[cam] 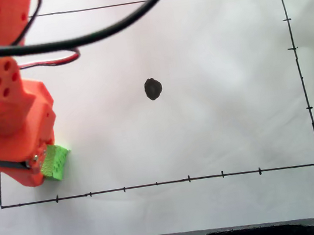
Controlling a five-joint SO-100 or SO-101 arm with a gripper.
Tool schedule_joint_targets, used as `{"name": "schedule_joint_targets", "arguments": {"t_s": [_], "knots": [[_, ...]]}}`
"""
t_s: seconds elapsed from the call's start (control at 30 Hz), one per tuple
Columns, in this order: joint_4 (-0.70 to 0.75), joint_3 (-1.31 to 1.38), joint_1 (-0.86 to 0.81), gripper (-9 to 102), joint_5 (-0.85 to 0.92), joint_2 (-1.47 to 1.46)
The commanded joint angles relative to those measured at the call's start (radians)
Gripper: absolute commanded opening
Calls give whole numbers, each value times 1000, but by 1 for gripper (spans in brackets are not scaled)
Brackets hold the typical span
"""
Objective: Grasp the colored block, Place it on the black dot, and then return the arm to the default position.
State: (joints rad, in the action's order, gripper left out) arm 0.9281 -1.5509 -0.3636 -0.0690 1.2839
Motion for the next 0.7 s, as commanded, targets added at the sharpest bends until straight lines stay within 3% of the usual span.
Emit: {"name": "schedule_joint_targets", "arguments": {"t_s": [0.0, 0.2, 0.67], "knots": [[58, 18, 41, 15, -32, 126], [207, -20, 126, 15, -94, 259], [250, -299, 356, 16, -124, 451]]}}
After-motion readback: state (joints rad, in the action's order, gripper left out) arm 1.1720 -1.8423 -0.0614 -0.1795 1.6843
